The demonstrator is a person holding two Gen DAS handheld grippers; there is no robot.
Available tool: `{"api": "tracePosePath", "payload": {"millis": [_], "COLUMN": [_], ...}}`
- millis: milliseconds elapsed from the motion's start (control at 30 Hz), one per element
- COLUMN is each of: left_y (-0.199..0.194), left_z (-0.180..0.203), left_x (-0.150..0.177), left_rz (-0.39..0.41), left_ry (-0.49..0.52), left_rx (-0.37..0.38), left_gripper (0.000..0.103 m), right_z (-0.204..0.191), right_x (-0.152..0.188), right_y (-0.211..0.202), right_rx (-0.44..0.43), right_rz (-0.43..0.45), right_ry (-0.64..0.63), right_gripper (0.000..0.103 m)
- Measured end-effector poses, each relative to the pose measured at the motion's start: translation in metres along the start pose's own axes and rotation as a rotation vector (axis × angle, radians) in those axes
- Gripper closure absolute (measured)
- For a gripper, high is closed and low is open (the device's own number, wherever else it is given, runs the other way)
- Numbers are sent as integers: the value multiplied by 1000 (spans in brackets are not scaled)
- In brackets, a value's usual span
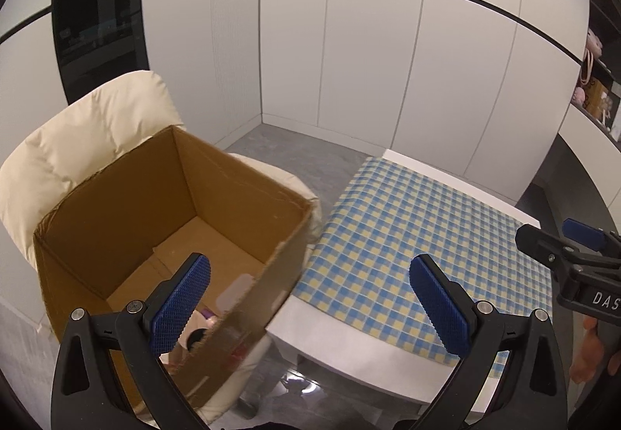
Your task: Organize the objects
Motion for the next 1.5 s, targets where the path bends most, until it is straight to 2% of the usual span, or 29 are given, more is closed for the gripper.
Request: {"api": "tracePosePath", "payload": {"millis": [400,533,733,833,933,1000,1067,1100,1233,1300,1400,1500], "left_y": [-16,-28,-53,-69,-83,-90,-98,-100,-104,-104,-101,-96], "left_z": [58,70,78,81,80,78,77,78,80,82,88,88], "left_x": [7,7,31,42,46,46,48,49,55,58,60,66], "left_rz": [-24,-20,-37,-41,-26,-21,-9,-12,-39,-59,-74,-108], "left_ry": [66,59,108,107,93,90,106,110,90,56,60,58], "left_rx": [41,46,-25,-35,-57,-87,-159,-162,-122,-78,-61,-84], "left_gripper": [1,1,1,1,1,1,1,1,1,1,1,1], "right_z": [52,65,82,95,100,101,100,100,94,91,93,98], "right_x": [11,19,31,34,42,49,57,61,73,78,87,95], "right_y": [-42,-60,-80,-91,-102,-110,-118,-122,-134,-139,-143,-140], "right_rx": [35,45,52,53,64,62,51,48,30,29,30,41], "right_rz": [15,17,5,3,-7,-15,-24,-27,-42,-45,-55,-74], "right_ry": [76,81,87,117,96,81,76,73,48,34,46,58], "right_gripper": [0,0,0,0,0,0,0,0,0,0,0,0]}}
Point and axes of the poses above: each gripper's, at about its wrist camera, not at the fingertips, and y roughly the way its jaws point, z to its right, x to its underside, the point moved 6 cm from there along y, roughly the way its jaws point, and after that the axes turned 8 degrees about z, right-handed, at the moved point
